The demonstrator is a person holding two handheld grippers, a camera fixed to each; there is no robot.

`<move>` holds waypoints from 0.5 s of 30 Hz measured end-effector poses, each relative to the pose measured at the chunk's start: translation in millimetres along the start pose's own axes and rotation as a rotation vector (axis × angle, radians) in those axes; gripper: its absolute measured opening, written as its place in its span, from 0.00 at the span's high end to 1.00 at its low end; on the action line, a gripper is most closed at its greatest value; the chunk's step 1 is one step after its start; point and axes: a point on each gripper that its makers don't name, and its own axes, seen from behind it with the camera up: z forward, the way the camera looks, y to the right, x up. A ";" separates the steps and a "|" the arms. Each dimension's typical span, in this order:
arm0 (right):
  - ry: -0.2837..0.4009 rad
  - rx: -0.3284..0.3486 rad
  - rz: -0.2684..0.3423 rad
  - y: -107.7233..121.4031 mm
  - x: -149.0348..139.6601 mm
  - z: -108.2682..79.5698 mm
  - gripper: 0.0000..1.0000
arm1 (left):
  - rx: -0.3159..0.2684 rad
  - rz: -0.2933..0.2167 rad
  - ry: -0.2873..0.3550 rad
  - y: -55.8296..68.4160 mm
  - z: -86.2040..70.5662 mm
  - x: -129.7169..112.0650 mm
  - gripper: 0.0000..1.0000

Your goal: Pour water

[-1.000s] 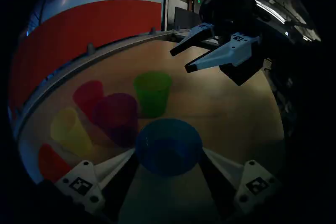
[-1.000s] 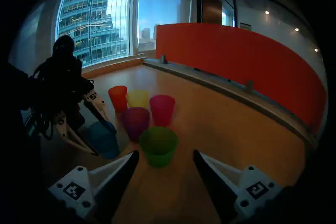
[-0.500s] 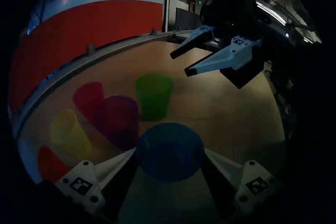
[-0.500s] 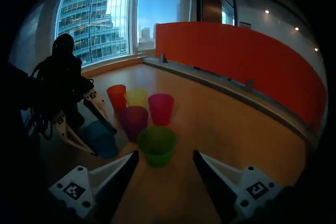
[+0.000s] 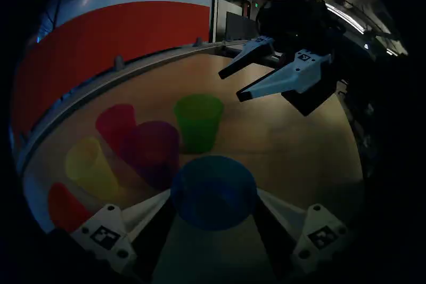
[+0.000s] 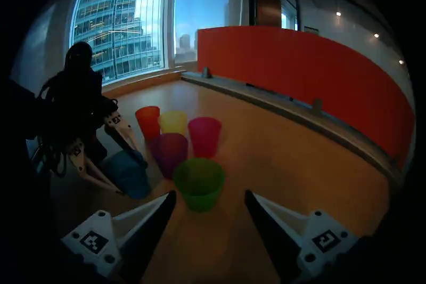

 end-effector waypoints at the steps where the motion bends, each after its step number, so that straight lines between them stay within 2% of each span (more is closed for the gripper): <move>1: -0.001 0.000 -0.001 -0.1 -0.2 1.0 0.00 | 0.002 0.001 0.001 -0.6 -0.8 0.2 0.14; 15: -0.028 0.011 -0.015 -5.9 -9.5 24.7 0.00 | 0.032 -0.023 0.054 -8.9 -24.1 10.2 0.14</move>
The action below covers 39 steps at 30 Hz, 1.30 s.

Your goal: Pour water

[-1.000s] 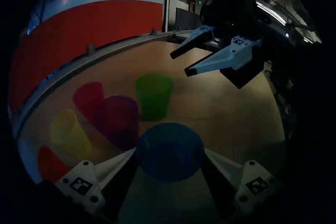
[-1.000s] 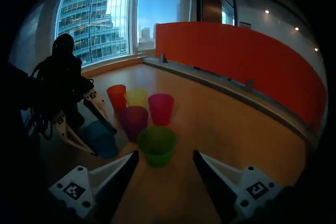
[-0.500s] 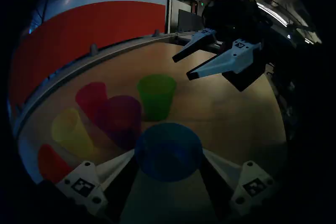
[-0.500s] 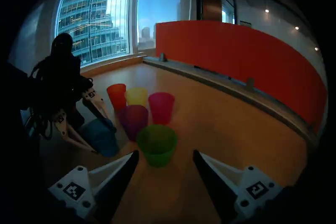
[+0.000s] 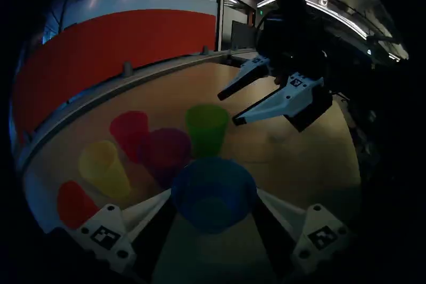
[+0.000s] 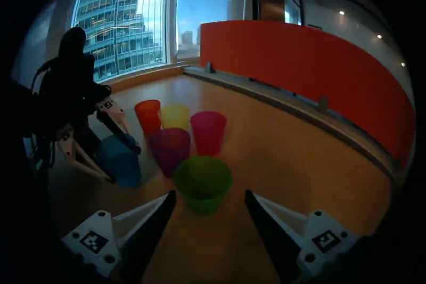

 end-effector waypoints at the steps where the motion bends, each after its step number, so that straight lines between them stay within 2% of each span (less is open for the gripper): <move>1: -0.005 0.001 -0.002 -0.5 -1.5 2.7 0.00 | 0.003 -0.002 0.004 -1.2 -2.2 0.6 0.14; 11: -0.031 0.010 -0.008 -5.2 -8.4 25.6 0.00 | 0.041 -0.011 0.032 -12.3 -20.7 7.0 0.14; 25: -0.039 0.008 -0.004 -8.4 -5.5 50.6 0.00 | 0.067 -0.021 0.057 -20.5 -34.7 9.1 0.14; 30: -0.037 0.005 -0.006 -8.5 -4.8 55.3 0.01 | 0.073 -0.026 0.062 -23.2 -38.5 7.9 0.14; 33: -0.034 0.009 -0.005 -10.8 -4.2 56.4 0.09 | 0.078 -0.027 0.069 -24.7 -40.9 8.9 0.14; 39: -0.024 0.014 -0.001 -14.0 -1.4 52.0 0.09 | 0.090 -0.039 0.087 -27.9 -45.8 11.8 0.14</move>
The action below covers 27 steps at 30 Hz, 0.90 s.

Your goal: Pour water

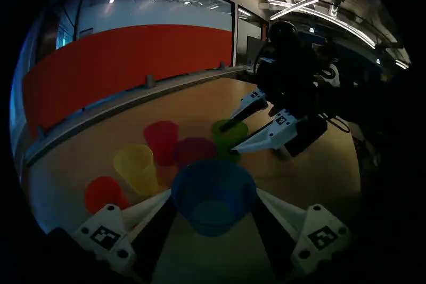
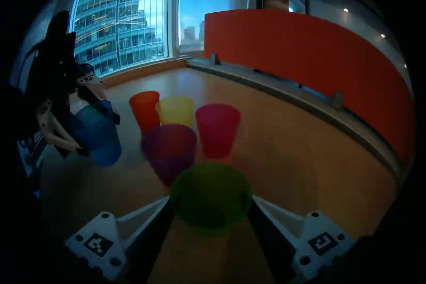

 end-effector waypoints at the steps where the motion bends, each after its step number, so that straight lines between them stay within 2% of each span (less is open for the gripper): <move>1: 0.005 -0.003 0.001 -0.1 1.6 -1.7 0.09 | 0.000 -0.004 0.003 -0.2 -0.9 0.5 0.14; 6: 0.031 -0.012 0.002 -2.3 12.3 -12.1 0.09 | 0.006 -0.017 0.020 -1.2 -5.5 4.0 0.14; 15: 0.113 -0.032 -0.007 -12.3 41.4 -41.0 0.09 | 0.039 -0.007 0.061 -3.4 -18.0 16.6 0.14; 27: 0.222 -0.047 0.013 -29.5 70.8 -78.0 0.09 | 0.092 0.014 0.157 -10.0 -45.2 46.8 0.14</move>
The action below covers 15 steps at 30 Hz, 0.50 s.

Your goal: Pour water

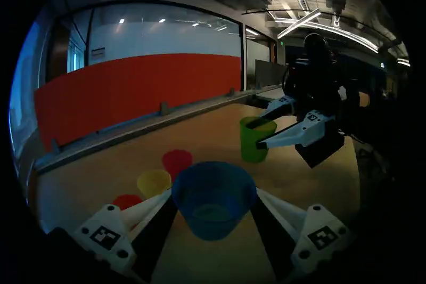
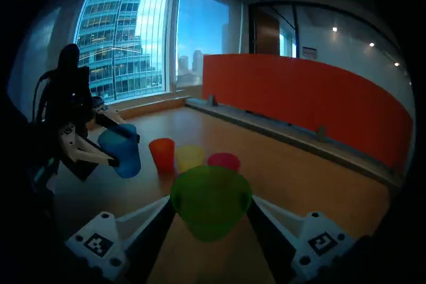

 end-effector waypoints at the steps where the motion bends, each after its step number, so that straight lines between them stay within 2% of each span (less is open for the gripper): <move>1: 0.009 -0.002 0.000 -1.0 2.5 -2.7 0.09 | 0.005 0.000 0.010 -1.5 -1.9 3.4 0.14; 15: 0.127 -0.031 -0.026 -9.5 37.0 -26.7 0.09 | 0.068 -0.015 0.133 -20.8 -20.0 46.2 0.14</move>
